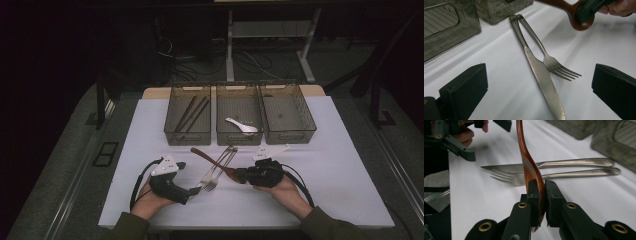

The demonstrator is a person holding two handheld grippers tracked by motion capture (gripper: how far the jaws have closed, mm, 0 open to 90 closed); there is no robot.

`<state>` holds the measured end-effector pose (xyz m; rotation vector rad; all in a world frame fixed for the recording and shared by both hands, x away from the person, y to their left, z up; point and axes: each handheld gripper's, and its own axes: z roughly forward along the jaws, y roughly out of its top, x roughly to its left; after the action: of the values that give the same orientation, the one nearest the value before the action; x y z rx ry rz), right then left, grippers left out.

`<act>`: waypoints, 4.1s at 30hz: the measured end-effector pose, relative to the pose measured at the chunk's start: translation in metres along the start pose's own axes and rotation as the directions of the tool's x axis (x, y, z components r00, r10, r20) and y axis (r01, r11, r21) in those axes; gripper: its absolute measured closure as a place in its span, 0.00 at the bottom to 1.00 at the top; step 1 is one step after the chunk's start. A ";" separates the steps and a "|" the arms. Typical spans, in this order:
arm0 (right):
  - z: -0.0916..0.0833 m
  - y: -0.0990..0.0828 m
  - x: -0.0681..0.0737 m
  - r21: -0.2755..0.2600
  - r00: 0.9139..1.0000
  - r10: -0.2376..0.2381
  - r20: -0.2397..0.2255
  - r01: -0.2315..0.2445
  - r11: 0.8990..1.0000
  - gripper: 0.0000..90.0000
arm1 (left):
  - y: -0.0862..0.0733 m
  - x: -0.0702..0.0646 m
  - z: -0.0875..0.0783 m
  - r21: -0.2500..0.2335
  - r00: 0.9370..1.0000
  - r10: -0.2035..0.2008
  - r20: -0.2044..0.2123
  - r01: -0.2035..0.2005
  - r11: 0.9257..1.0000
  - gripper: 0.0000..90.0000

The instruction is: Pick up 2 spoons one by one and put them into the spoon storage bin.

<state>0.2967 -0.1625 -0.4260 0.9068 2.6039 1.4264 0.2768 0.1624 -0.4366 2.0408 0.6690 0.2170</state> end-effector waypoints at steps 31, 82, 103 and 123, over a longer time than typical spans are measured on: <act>-0.046 0.012 -0.047 -0.110 0.988 0.069 0.135 -0.054 0.992 0.92 | 0.000 0.000 0.001 0.002 1.000 -0.004 0.000 0.004 1.000 0.00; -0.022 0.077 -0.111 -0.092 0.926 0.100 0.364 -0.071 0.993 0.92 | 0.000 0.000 0.001 0.001 1.000 -0.002 0.002 0.002 1.000 0.00; -0.005 0.079 -0.117 0.035 0.901 0.054 0.430 -0.077 0.996 0.86 | 0.000 -0.001 0.001 0.001 1.000 -0.001 0.004 0.001 1.000 0.00; -0.045 0.059 -0.098 -0.113 0.950 0.119 0.289 -0.089 0.990 0.46 | 0.000 -0.001 0.000 0.004 1.000 -0.004 -0.001 0.004 1.000 0.00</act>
<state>0.3928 -0.2224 -0.3770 1.1593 2.2801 1.3104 0.2765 0.1615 -0.4364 2.0433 0.6743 0.2147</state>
